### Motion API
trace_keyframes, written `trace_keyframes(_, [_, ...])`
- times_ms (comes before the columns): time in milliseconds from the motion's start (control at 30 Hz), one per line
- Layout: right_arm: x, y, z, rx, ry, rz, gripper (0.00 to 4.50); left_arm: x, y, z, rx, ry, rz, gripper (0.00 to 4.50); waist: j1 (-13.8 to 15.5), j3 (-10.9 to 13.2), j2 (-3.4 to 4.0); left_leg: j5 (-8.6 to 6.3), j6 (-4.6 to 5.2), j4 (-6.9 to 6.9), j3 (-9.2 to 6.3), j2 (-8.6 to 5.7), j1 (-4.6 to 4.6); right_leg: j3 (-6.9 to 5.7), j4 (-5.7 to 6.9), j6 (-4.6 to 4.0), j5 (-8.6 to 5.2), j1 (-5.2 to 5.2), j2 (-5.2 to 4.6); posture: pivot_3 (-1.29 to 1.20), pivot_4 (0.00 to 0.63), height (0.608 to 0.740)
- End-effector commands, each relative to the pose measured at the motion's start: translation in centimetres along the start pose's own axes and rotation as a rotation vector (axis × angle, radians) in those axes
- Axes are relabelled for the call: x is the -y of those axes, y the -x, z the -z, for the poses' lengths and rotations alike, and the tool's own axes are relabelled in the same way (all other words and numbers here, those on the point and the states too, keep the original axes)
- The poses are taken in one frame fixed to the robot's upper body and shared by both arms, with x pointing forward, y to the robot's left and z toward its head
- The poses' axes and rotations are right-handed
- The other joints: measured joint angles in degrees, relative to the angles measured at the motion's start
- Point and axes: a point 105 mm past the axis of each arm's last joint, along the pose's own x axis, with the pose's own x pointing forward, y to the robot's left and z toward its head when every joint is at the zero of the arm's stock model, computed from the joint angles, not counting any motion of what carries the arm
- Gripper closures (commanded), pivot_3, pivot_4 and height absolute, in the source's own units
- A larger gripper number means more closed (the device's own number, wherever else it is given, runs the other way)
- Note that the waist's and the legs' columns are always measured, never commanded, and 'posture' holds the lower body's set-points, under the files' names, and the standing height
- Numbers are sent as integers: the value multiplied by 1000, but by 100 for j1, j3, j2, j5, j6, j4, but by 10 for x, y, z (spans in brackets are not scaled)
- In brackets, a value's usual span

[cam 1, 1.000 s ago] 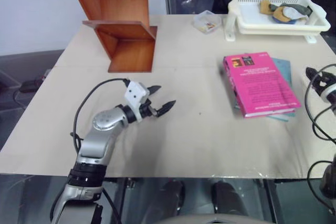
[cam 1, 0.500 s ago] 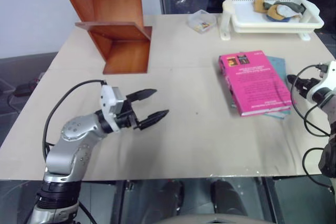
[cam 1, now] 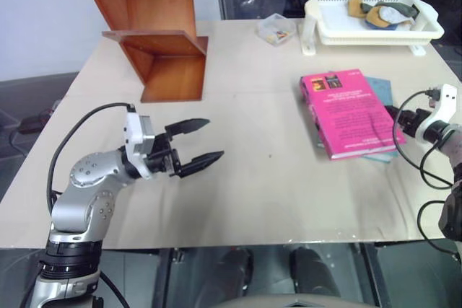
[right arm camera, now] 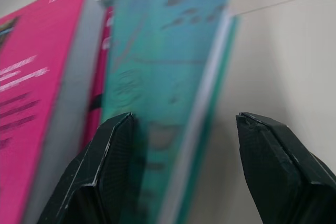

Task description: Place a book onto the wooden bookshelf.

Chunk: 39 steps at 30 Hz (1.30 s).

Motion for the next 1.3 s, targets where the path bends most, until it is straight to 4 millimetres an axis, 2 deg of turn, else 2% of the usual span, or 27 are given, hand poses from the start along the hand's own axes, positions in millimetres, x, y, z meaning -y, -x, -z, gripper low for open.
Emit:
trace_keyframes(33, [-12, -4, -14, 35, 0, -53, 1323, -1, -1, -2, -7, -52, 3, 126, 3, 0, 1, 0, 0, 0, 0, 0, 0, 0, 0, 0, 0, -1, 0, 0, 150, 740])
trace_keyframes(267, [-27, -11, -9, 16, -21, -144, 1323, -3, 1, 2, -28, -70, -20, 126, -4, 1, 1, 0, 0, -2, 0, 0, -1, 0, -2, 0, 0, -1, 0, 0, 150, 740])
trace_keyframes(567, [-59, -17, 8, -52, -18, -348, 1323, -4, 2, 3, -38, -77, -28, 126, -50, 1, 1, 0, 0, -2, 0, 0, -1, 0, 0, 0, 0, -1, 0, 0, 150, 740])
trace_keyframes(1000, [-91, -33, 25, -84, 15, -468, 1323, -6, 0, 7, -53, -80, -11, 126, -128, 0, 2, 0, -1, -2, -1, 1, 1, 0, 5, 0, 0, -3, 0, 0, 150, 740])
trace_keyframes(1133, [-94, -34, 22, -71, 30, -479, 1323, -7, 1, 7, -56, -78, -19, 126, -123, 0, 2, 0, 0, -1, -1, -1, 0, 0, 4, 0, 0, -2, -1, 0, 150, 740])
trace_keyframes(1300, [-81, -23, 15, -52, 81, -450, 1323, -9, 3, 7, -57, -74, -42, 126, -121, 1, 2, 0, 0, -1, -2, 0, 0, 0, 5, 0, 0, -4, 0, 0, 150, 740])
